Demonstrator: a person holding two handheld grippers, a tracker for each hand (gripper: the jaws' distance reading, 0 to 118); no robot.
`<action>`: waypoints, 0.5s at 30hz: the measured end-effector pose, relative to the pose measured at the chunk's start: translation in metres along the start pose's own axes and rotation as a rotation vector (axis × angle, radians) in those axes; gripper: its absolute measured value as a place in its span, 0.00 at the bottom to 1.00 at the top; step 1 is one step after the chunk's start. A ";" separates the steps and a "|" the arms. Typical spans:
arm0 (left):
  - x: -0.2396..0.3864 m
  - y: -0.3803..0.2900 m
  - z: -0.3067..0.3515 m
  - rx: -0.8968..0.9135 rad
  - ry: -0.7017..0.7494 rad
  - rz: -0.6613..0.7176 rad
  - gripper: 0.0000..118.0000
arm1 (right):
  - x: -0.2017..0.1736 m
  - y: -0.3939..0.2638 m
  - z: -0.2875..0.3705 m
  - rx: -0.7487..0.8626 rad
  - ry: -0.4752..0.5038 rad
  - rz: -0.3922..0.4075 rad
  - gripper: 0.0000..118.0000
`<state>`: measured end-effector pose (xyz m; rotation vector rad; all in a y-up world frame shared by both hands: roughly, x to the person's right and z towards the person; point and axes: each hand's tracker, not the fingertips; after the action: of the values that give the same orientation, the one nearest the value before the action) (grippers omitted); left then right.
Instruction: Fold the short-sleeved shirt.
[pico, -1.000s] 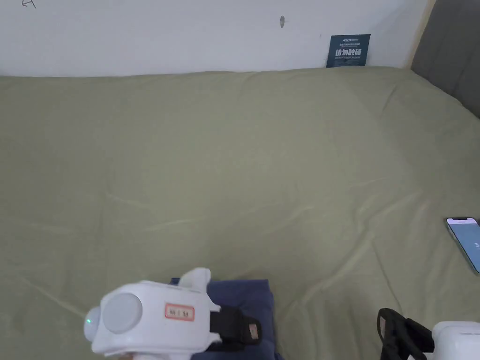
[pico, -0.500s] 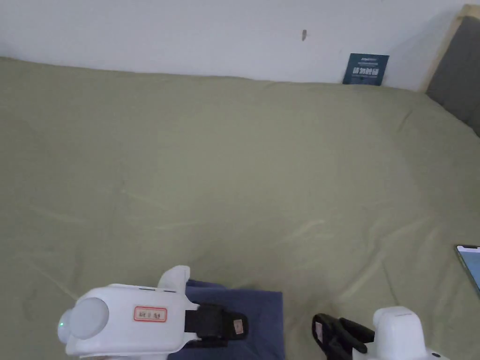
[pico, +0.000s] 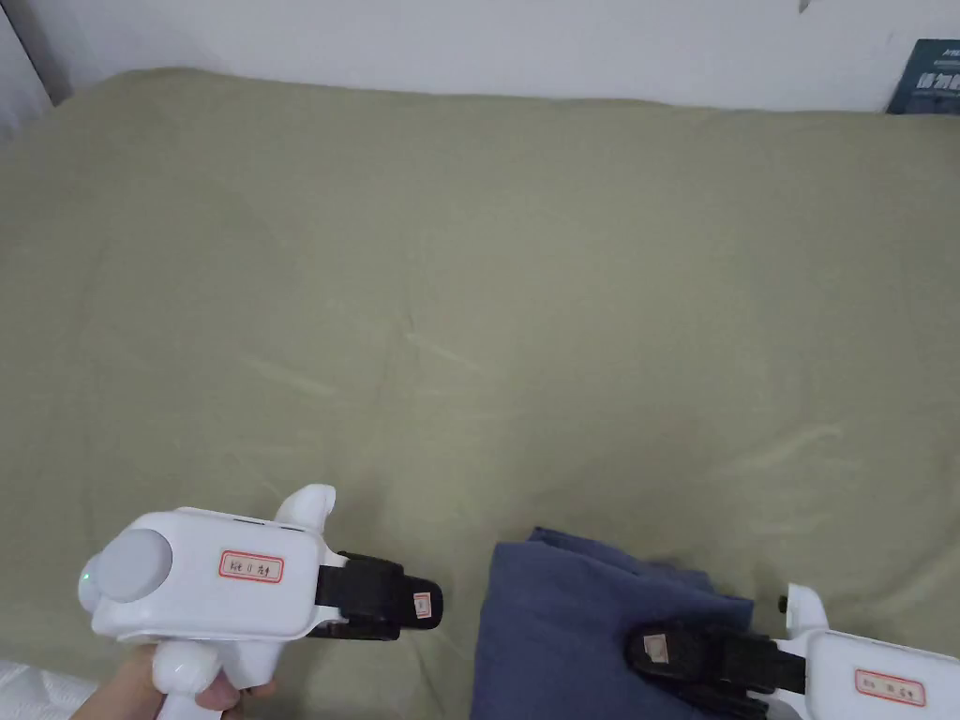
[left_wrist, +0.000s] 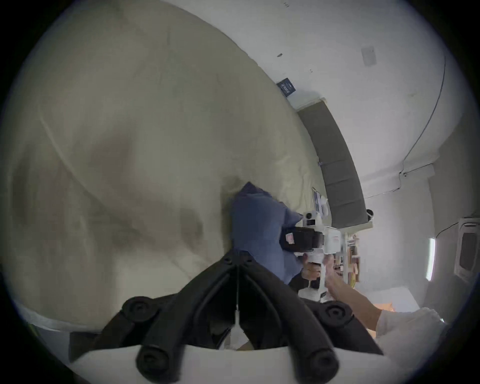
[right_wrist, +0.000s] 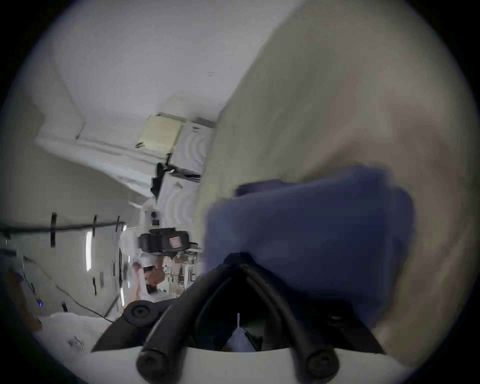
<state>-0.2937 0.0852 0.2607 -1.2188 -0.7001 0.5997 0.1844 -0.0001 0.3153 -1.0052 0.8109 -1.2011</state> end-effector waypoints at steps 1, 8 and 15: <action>-0.005 0.000 -0.003 -0.012 -0.049 0.020 0.38 | -0.003 0.001 0.003 0.043 -0.004 -0.029 0.00; -0.004 0.005 -0.053 -0.072 -0.168 0.100 0.99 | -0.009 0.001 0.006 0.020 -0.041 0.007 0.00; 0.006 0.015 -0.105 -0.107 -0.303 0.106 0.96 | -0.013 0.002 0.007 0.023 -0.049 -0.003 0.00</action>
<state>-0.2106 0.0274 0.2269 -1.2832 -0.9350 0.8554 0.1895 0.0144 0.3156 -1.0133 0.7560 -1.1819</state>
